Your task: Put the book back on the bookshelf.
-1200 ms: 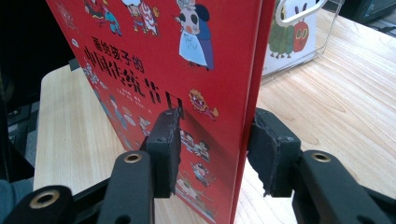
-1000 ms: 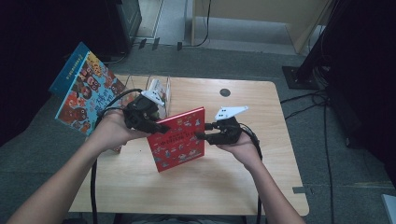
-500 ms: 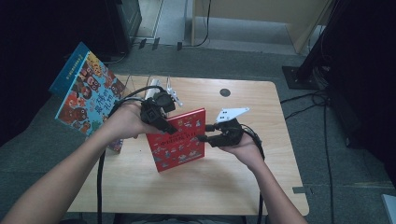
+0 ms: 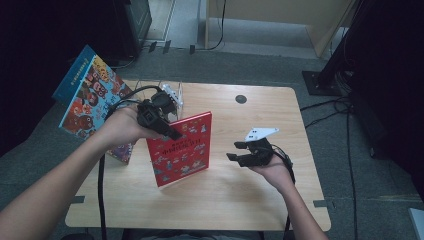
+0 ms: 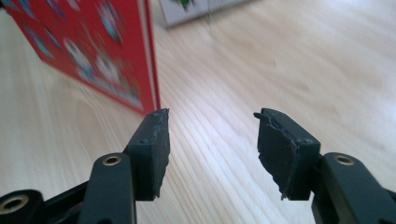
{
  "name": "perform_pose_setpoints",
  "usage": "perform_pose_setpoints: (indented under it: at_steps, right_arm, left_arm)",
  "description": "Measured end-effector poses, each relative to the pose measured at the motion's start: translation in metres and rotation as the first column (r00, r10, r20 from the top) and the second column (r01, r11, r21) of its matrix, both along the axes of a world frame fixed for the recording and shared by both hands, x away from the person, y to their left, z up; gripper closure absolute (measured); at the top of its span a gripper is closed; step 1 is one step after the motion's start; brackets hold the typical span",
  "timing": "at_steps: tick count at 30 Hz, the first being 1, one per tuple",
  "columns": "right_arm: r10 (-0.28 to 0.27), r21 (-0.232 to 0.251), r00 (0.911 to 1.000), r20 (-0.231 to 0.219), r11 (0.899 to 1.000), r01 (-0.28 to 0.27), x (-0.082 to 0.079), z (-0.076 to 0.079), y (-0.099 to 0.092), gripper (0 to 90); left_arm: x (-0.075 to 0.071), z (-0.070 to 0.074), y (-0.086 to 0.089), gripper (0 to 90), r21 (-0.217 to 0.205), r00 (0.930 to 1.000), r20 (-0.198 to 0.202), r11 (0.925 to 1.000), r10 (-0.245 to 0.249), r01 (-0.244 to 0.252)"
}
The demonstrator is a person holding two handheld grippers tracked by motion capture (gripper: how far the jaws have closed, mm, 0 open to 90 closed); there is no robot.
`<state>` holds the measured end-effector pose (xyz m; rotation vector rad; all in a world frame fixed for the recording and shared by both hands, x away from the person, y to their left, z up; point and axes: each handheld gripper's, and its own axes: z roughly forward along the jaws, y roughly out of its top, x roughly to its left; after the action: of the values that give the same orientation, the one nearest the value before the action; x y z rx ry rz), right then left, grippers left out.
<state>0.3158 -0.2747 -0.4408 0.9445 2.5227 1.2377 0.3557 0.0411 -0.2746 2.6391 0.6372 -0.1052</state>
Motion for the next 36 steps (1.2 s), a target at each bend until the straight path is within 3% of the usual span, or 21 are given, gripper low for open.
perform_pose_setpoints:
  at_steps: [8, 12, 15, 18, 21, 22, 28, 32, 36]
  right_arm:
    - [-0.054, -0.056, 0.9979, -0.038, 0.997, 0.051, 0.0, -0.032, -0.007, 43.2]
    - [-0.095, -0.089, 0.9951, -0.026, 0.992, 0.092, 0.002, -0.045, -0.006, 40.2]
    - [-0.11, -0.083, 0.9929, -0.046, 0.991, 0.106, 0.004, -0.053, -0.005, 41.2]
    - [-0.119, -0.08, 0.991, -0.06, 0.99, 0.114, 0.007, -0.06, -0.001, 41.2]
    - [-0.113, -0.091, 0.9927, -0.041, 0.99, 0.109, 0.01, -0.063, 0.003, 41.3]
    - [-0.114, -0.095, 0.9929, -0.035, 0.989, 0.11, 0.012, -0.063, 0.004, 41.6]
    - [-0.112, -0.113, 0.9924, -0.052, 0.988, 0.105, 0.018, -0.068, 0.008, 42.7]
    - [-0.1, -0.131, 0.9944, -0.034, 0.987, 0.095, 0.017, -0.07, 0.01, 43.2]
    - [-0.09, -0.137, 0.9959, 0.015, 0.986, 0.091, 0.014, -0.073, 0.012, 39.9]
  left_arm:
    - [0.0, 0.011, 0.032, 80.0, -0.048, 0.9946, -0.001, 0.9934, 0.104, -0.104]
    - [-0.002, 0.01, 0.047, 79.9, -0.04, 0.9893, 0.001, 0.9885, 0.146, -0.146]
    - [-0.003, 0.008, 0.06, 79.9, -0.041, 0.9831, -0.012, 0.9823, 0.183, -0.183]
    - [-0.006, 0.004, 0.073, 79.9, -0.048, 0.9741, -0.03, 0.9731, 0.224, -0.225]
    - [-0.008, 0.003, 0.085, 79.8, -0.057, 0.9656, -0.044, 0.9643, 0.256, -0.259]
    - [-0.01, 0.003, 0.091, 79.9, -0.071, 0.9601, -0.051, 0.958, 0.275, -0.278]
    - [-0.013, 0.003, 0.112, 79.8, -0.087, 0.9469, -0.059, 0.9433, 0.316, -0.32]
    - [-0.011, 0.002, 0.126, 79.8, -0.107, 0.93, -0.07, 0.9242, 0.361, -0.367]
    - [-0.008, 0.002, 0.139, 79.8, -0.12, 0.9119, -0.074, 0.9042, 0.404, -0.41]
